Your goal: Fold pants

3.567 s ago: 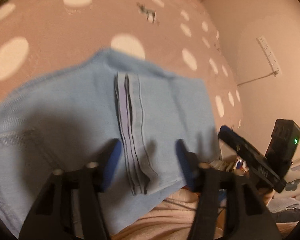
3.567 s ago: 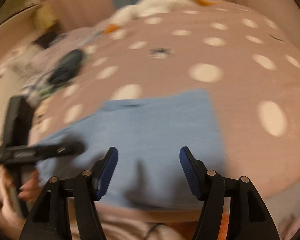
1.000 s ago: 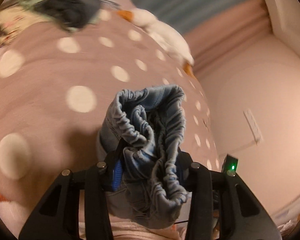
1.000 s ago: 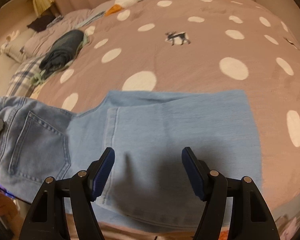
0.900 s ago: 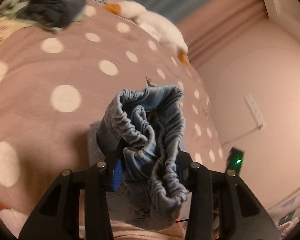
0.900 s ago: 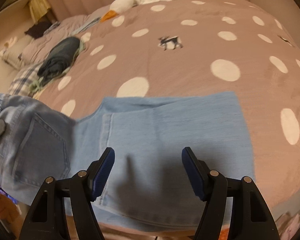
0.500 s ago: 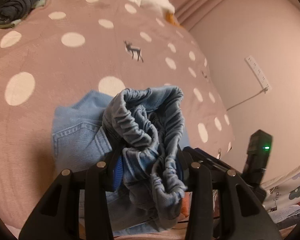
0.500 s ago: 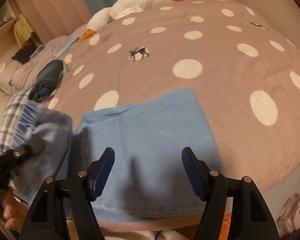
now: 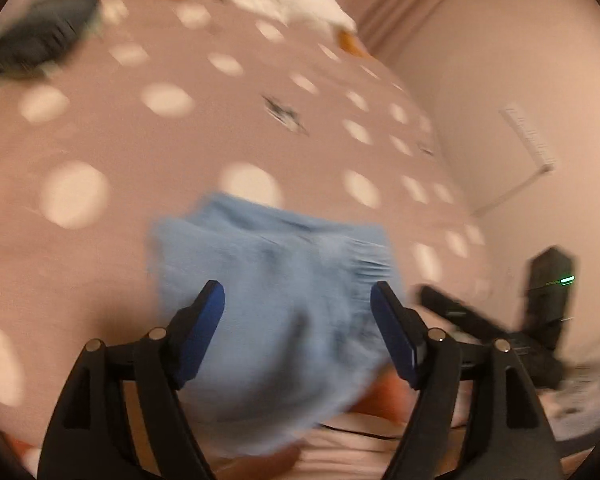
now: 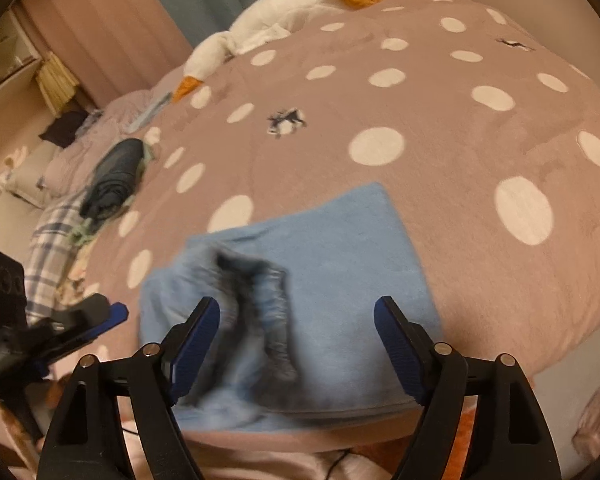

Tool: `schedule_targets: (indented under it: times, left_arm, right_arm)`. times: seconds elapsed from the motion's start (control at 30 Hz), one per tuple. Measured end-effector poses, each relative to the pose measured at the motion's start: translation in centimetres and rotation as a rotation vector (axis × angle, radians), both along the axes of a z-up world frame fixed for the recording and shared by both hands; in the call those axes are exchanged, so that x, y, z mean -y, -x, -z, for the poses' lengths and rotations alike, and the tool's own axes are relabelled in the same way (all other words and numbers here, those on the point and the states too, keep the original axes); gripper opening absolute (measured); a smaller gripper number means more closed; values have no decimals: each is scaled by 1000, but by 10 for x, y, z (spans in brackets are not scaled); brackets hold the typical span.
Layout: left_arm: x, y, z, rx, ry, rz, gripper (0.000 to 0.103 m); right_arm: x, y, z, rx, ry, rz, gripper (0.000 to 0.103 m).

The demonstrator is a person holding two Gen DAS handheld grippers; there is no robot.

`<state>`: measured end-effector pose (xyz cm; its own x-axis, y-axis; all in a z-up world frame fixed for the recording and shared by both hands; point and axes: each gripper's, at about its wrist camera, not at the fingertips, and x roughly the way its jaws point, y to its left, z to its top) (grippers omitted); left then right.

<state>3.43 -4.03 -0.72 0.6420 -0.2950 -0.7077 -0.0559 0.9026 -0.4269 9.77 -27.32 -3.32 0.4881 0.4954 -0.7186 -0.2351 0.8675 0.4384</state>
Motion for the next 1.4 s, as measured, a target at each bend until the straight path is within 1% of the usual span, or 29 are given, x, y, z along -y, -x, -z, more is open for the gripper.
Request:
schedule_targets:
  times: [0.03, 0.07, 0.1, 0.13, 0.2, 0.27, 0.37, 0.47, 0.53, 0.57, 0.6, 0.63, 0.67, 0.73, 0.77, 0.83, 0.93, 1.0, 1.07, 1.13, 1.2, 1.27, 1.33, 1.37, 1.4]
  left_arm:
    - [-5, 2, 0, 6, -35, -20, 78]
    - [-11, 4, 2, -7, -82, -52, 81]
    - [-17, 6, 5, -24, -98, -71, 81]
    - [-22, 7, 9, -34, -99, -81, 81]
    - [-36, 10, 17, -52, -63, -105, 81]
    - [-49, 15, 25, -86, -33, -150, 81]
    - [-60, 21, 34, -124, -22, -201, 81]
    - [-64, 26, 35, -134, -24, -226, 81]
    - [-65, 30, 33, -135, -32, -234, 81]
    - [-65, 30, 33, -136, -38, -235, 81]
    - [-64, 30, 33, -135, -43, -234, 81]
    - [-64, 32, 33, -134, -47, -234, 81]
    - [-63, 31, 32, -133, -54, -232, 81]
    - [-61, 31, 30, -130, -67, -227, 81]
    - [-60, 30, 29, -126, -75, -224, 81]
    - [-59, 29, 27, -122, -81, -218, 81]
    - [-55, 23, 23, -115, -99, -205, 81]
    - [-52, 19, 21, -108, -112, -195, 81]
    - [-47, 13, 20, -100, -126, -178, 81]
    - [-43, 7, 21, -102, -130, -162, 81]
    - [-38, -1, 24, -108, -128, -138, 81]
    - [-34, -11, 28, -116, -111, -113, 81]
    - [-28, -22, 32, -121, -100, -83, 81]
    - [-24, -29, 34, -128, -101, -67, 81]
    - [-20, -35, 37, -135, -100, -52, 81]
  right_arm:
    - [-4, -1, 1, -3, -17, -16, 84]
    - [-8, -3, 3, -10, -25, -27, 87]
    - [-15, -5, 6, -25, -28, -41, 88]
    - [-22, -7, 9, -35, -27, -59, 88]
    - [-37, -11, 17, -54, -19, -105, 89]
    - [-52, -19, 28, -81, 17, -146, 89]
    - [-62, -31, 43, -113, 50, -160, 89]
    - [-65, -44, 57, -135, 0, -180, 89]
    - [-63, -44, 58, -121, -51, -188, 89]
    - [-64, -45, 60, -121, -65, -191, 83]
    - [-65, -44, 59, -123, -67, -199, 76]
    - [-66, -43, 58, -127, -78, -209, 59]
    - [-65, -41, 57, -144, -105, -215, 47]
    - [-65, -37, 48, -127, -91, -212, 42]
    - [-64, -34, 39, -110, -95, -213, 40]
    - [-58, -30, 18, -65, -121, -211, 39]
    - [-41, -23, -19, 30, -115, -192, 39]
    - [-24, -25, -35, 69, -113, -149, 39]
    - [-5, -28, -40, 101, -80, -94, 39]
    - [6, -33, -32, 99, -27, -47, 39]
    - [17, -40, -16, 71, 17, -7, 39]
    - [23, -49, 12, 1, 65, 5, 39]
    - [22, -52, 32, -53, 103, 14, 40]
    - [21, -52, 41, -50, 137, 20, 45]
    - [22, -50, 42, -30, 160, 35, 55]
